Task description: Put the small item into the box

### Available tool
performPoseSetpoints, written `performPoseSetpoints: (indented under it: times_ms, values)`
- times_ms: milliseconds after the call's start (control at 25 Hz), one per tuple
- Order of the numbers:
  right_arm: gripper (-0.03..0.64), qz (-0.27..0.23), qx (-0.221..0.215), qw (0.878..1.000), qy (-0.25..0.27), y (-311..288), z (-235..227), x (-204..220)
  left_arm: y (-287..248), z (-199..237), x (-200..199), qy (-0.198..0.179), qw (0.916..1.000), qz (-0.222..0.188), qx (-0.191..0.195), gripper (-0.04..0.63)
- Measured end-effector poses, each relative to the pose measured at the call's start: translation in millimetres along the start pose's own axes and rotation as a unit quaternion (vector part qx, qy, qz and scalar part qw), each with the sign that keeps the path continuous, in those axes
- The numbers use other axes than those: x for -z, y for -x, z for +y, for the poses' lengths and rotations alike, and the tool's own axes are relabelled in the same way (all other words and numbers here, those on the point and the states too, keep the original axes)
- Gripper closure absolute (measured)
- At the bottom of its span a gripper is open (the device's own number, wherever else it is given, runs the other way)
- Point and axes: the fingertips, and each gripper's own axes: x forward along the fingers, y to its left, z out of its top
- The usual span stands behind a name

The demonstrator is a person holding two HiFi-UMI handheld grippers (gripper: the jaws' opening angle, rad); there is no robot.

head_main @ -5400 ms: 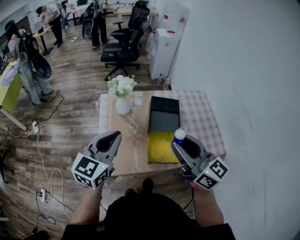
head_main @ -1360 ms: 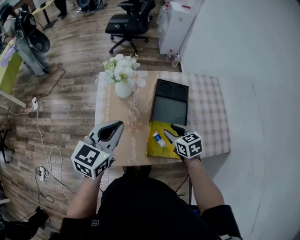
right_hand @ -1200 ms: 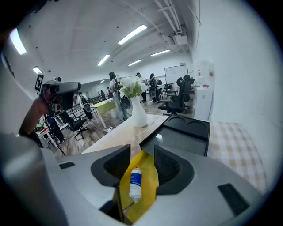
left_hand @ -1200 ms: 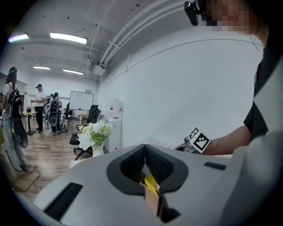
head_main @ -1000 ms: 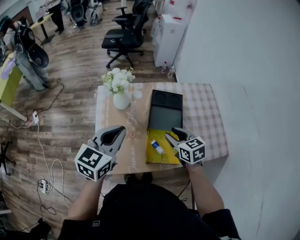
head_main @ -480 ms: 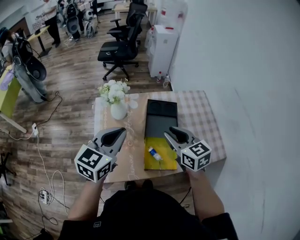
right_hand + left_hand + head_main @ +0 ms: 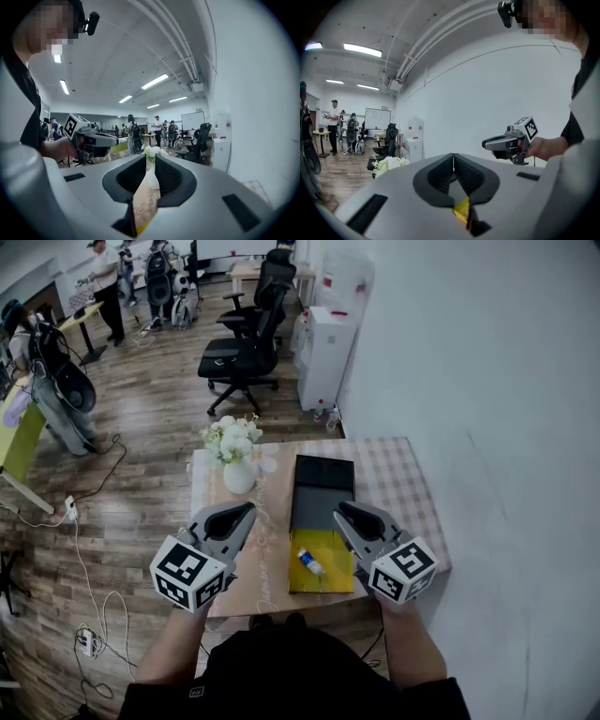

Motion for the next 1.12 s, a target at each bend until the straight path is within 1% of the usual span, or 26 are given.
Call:
performPoseSetpoints:
  times_ms: [120, 280, 520, 680, 960, 1120]
  values:
    - [0.549, -0.032, -0.014, 0.999, 0.006, 6, 9, -16, 2, -2, -5, 0.001, 1.0000, -0.007, 0.003, 0.581]
    - [0.557, -0.068, -0.021, 0.997, 0.012, 14, 15, -30, 4, -3, -9, 0.002, 0.9999, -0.014, 0.004, 0.581]
    - [0.572, -0.114, -0.030, 0.993, 0.000, 27, 18, -46, 5, -3, -12, 0.003, 0.9998, -0.017, 0.002, 0.581]
    - [0.577, -0.128, -0.030, 0.991, -0.003, 31, 16, -50, 4, -1, -14, 0.003, 0.9998, -0.018, 0.000, 0.581]
    - [0.580, -0.146, -0.005, 0.989, 0.007, 32, 15, -56, 7, 0, -14, 0.004, 0.9998, -0.019, 0.000, 0.581]
    - [0.581, -0.169, -0.012, 0.986, 0.011, 37, 21, -64, 8, -1, -15, 0.007, 0.9998, -0.019, 0.000, 0.581]
